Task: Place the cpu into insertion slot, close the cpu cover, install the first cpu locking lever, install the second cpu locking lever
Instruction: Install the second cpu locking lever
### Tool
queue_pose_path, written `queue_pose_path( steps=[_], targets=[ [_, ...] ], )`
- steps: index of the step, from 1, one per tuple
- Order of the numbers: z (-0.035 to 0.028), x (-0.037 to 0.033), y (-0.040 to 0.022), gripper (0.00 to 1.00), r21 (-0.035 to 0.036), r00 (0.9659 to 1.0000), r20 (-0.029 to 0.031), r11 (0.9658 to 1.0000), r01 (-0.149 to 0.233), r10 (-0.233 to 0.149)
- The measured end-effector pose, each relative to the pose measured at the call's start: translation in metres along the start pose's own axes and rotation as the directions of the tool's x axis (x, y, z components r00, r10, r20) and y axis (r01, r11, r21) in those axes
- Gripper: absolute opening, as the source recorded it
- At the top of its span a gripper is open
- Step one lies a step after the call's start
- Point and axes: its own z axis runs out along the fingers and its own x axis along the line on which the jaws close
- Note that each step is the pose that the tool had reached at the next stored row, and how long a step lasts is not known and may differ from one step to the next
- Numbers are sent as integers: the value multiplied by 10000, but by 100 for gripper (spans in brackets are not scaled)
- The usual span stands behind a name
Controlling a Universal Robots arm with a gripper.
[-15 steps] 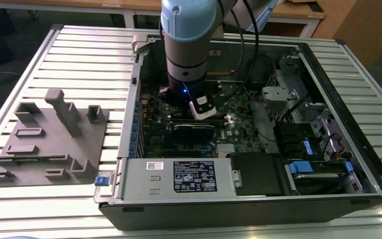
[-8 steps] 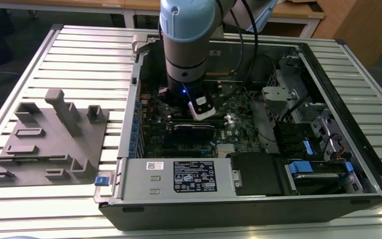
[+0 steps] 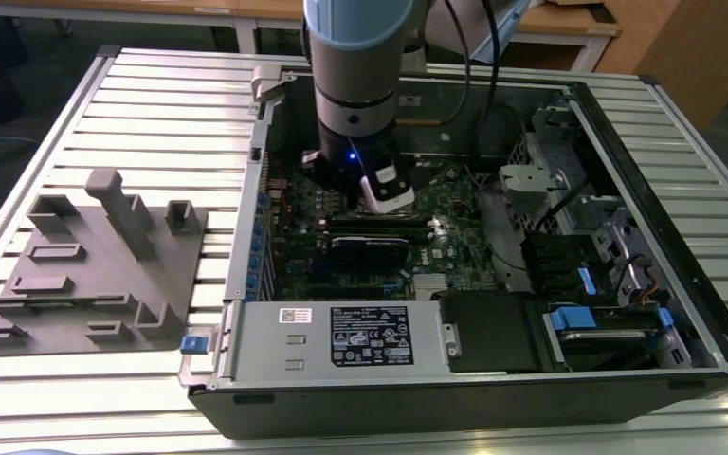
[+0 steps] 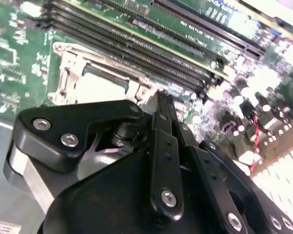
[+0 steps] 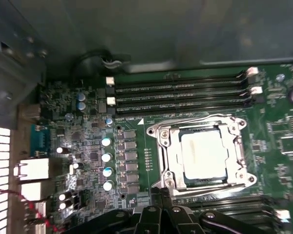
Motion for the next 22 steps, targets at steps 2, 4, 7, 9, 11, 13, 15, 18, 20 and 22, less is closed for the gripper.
queue_pose_path(
  steps=[2,4,7,9,11,13,15,18,20,22],
  targets=[
    [-70,-2,14,11,2,10000,-1,10000,0,0],
    [-114,-4,24,11,12,10000,0,10000,2,-2],
    [-119,-12,32,11,157,10000,17,9999,3,-4],
    [-113,-70,46,11,239,10000,34,9997,-35,34],
    [-105,-147,63,11,305,9999,53,9995,-94,92],
    [-100,-192,77,11,366,9999,66,9993,-120,118],
    [-95,-232,93,11,445,9999,81,9989,-141,138],
    [-85,-264,130,11,627,9998,106,9979,-152,146],
    [-78,-279,160,11,758,9998,123,9970,-153,144],
    [-67,-288,203,11,850,9998,135,9963,-154,143]
  ],
)
